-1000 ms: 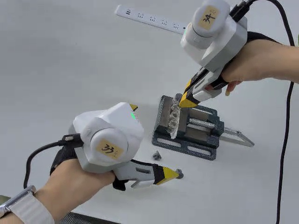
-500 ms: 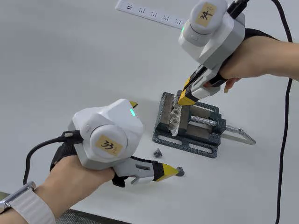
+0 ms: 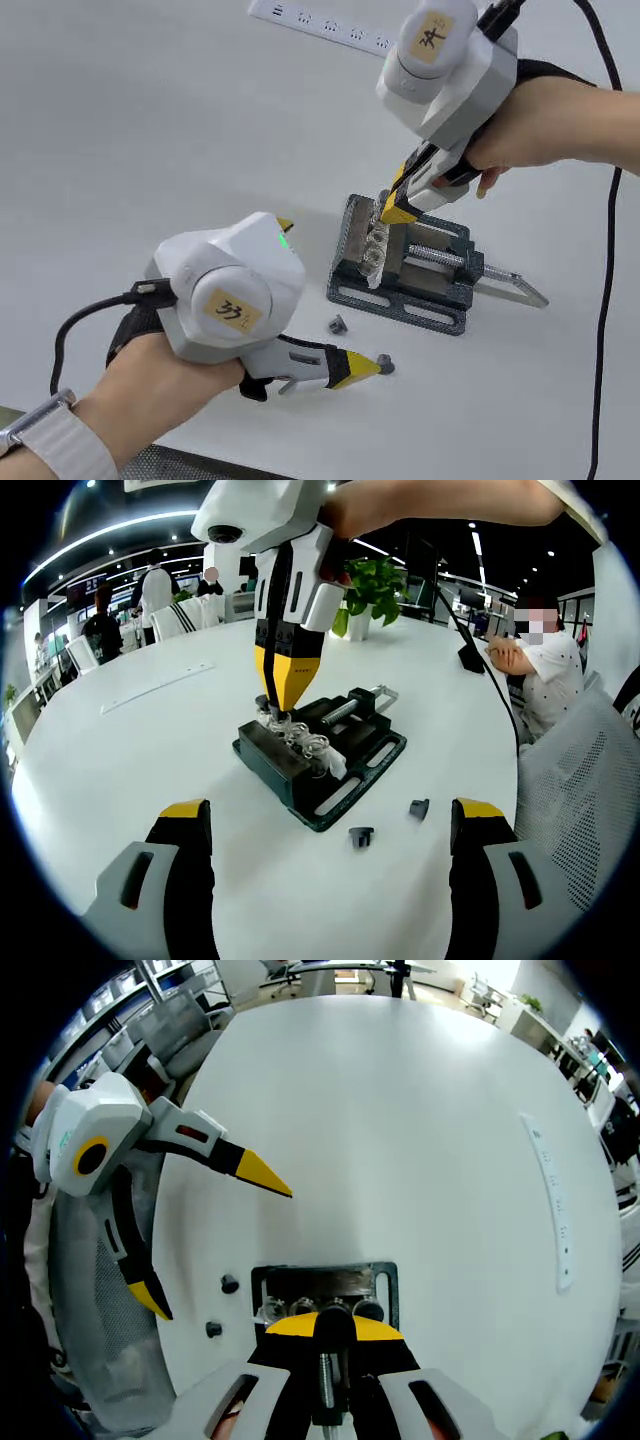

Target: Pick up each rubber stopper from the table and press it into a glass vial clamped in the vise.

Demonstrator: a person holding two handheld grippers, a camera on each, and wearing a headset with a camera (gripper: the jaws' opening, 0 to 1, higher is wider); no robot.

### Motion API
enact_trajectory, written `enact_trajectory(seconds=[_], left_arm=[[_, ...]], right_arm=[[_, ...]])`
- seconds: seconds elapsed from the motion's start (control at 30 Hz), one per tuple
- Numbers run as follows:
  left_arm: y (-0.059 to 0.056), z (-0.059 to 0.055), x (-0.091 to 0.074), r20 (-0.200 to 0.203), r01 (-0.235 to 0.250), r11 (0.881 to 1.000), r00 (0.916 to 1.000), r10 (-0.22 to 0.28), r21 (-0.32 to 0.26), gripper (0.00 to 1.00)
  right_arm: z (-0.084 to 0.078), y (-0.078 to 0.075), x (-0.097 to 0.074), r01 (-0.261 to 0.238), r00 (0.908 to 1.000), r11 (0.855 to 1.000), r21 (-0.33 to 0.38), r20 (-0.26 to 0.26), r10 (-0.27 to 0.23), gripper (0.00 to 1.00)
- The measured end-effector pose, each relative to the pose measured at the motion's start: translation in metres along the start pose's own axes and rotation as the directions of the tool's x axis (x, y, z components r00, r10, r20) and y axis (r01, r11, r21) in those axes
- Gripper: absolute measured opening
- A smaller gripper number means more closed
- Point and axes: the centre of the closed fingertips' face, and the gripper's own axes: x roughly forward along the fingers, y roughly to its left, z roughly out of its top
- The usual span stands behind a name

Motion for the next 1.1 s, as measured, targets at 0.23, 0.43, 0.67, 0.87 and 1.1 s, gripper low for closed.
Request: enact_trajectory(seconds=[0.23,0.43,0.67,0.87,1.1], left_arm=[[-0.0007,0.0,0.0009,0.003,0.003,1.0,1.0,-0.003,0.0,0.99],[-0.0003,0.0004,0.0013,0.006,0.001,1.0,1.0,-0.001,-0.002,0.99],[0.0011,0.0009,0.0003,0.014,-0.005,1.0,0.9999,0.005,-0.005,0.99],[0.0004,-0.0012,-0.0011,0.013,-0.006,1.0,0.9999,0.006,-0.009,0.99],[-0.0011,-0.0008,-0.0011,0.014,-0.004,1.0,0.9999,0.004,-0.013,0.99]], right_arm=[[-0.0003,-0.0012,-0.0005,0.025,0.9995,0.999,-0.022,-0.021,-0.025,0.05],[-0.0005,-0.001,0.0001,0.041,0.9988,0.999,-0.001,-0.026,-0.041,0.04],[-0.0008,-0.0024,0.0004,0.053,0.9978,0.999,-0.012,-0.039,-0.054,0.04],[-0.0009,-0.0014,0.0001,0.059,0.9972,0.998,-0.007,-0.046,-0.059,0.04],[0.0009,0.002,0.0006,0.073,0.9951,0.997,-0.025,-0.065,-0.075,0.04]])
